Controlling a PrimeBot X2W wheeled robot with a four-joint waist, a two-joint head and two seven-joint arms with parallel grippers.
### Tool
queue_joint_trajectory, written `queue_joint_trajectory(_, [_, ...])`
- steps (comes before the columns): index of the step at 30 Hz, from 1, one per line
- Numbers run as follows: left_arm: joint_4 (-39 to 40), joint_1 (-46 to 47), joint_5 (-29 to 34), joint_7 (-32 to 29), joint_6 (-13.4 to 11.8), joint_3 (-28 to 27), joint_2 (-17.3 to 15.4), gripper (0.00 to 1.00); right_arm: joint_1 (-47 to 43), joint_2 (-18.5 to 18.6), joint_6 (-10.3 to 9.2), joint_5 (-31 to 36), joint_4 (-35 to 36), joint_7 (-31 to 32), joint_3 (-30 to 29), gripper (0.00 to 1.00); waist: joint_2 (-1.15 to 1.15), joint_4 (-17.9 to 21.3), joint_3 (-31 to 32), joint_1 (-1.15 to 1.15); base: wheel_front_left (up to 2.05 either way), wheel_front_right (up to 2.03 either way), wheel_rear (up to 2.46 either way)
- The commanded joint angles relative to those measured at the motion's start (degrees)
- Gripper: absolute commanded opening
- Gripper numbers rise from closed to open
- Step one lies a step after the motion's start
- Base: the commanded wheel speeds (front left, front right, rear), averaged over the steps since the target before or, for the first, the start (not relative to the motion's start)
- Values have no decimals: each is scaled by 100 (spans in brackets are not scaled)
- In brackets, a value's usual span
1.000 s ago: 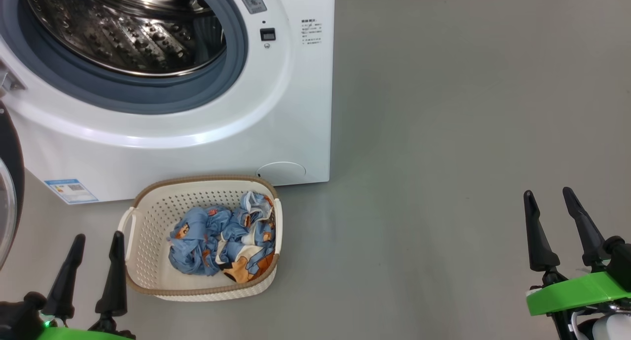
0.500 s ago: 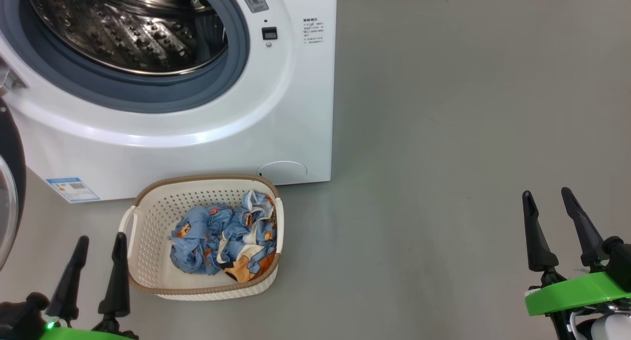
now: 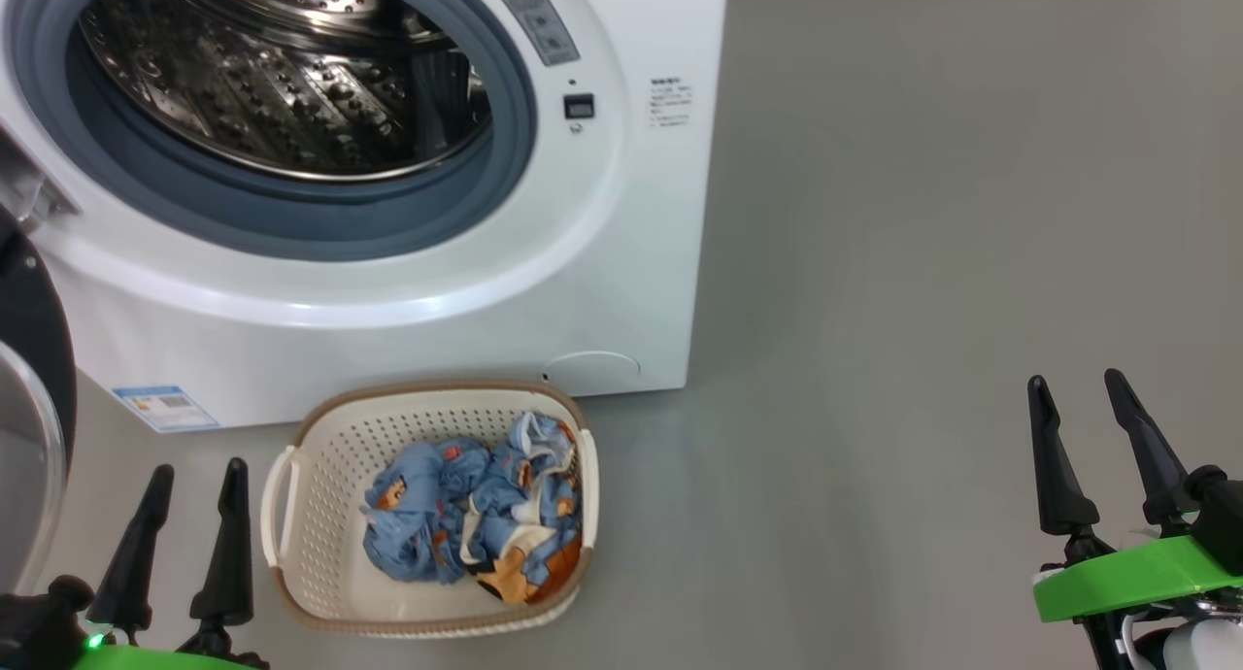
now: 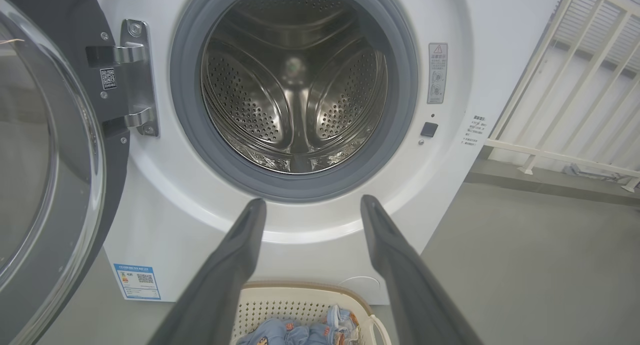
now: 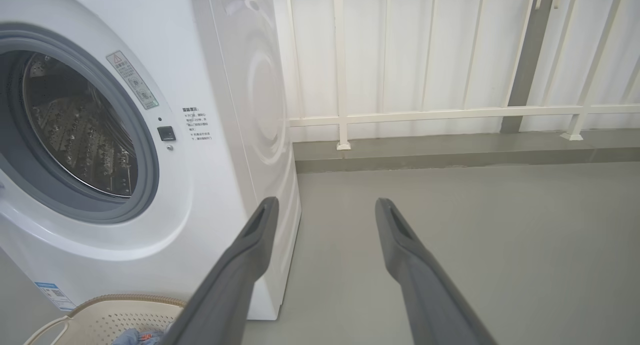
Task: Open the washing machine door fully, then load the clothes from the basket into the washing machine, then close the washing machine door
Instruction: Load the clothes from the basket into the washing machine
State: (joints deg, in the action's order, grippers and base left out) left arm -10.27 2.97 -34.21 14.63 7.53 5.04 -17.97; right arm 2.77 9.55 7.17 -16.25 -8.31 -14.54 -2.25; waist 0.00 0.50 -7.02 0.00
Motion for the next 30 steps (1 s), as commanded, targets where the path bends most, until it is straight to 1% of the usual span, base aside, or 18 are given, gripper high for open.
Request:
queue_joint_trajectory(1, [101, 120, -41, 37, -4, -230, -186, 100, 60, 76, 32, 29, 157, -46, 110, 100, 0, 0, -4, 0, 77, -176, 99])
queue_joint_trajectory(4, [86, 142, 70, 37, -4, -210, -193, 100, 68, 65, 32, 34, 158, -46, 102, 100, 0, -1, -21, 0, 66, -133, 67])
queue_joint_trajectory(8, [36, 148, 95, 37, -4, -221, -151, 100, 73, 58, 32, 37, 154, -46, 86, 100, 0, -11, -37, 0, 44, -58, 15])
queue_joint_trajectory(20, [-55, 232, 183, 37, -4, -154, -137, 100, 135, 42, 32, 47, 161, -46, 100, 100, 0, -71, -110, 0, 2, -2, 0])
queue_joint_trajectory(23, [-142, 247, 212, 37, -4, -287, -55, 100, 156, 31, 32, 49, 163, -46, 112, 100, 0, -71, -137, 0, 0, 0, 0])
queue_joint_trajectory(30, [-417, 307, 284, 37, -4, -213, 31, 100, 211, -16, 32, 64, 172, -46, 174, 100, 0, -41, -257, 0, 0, 0, 0])
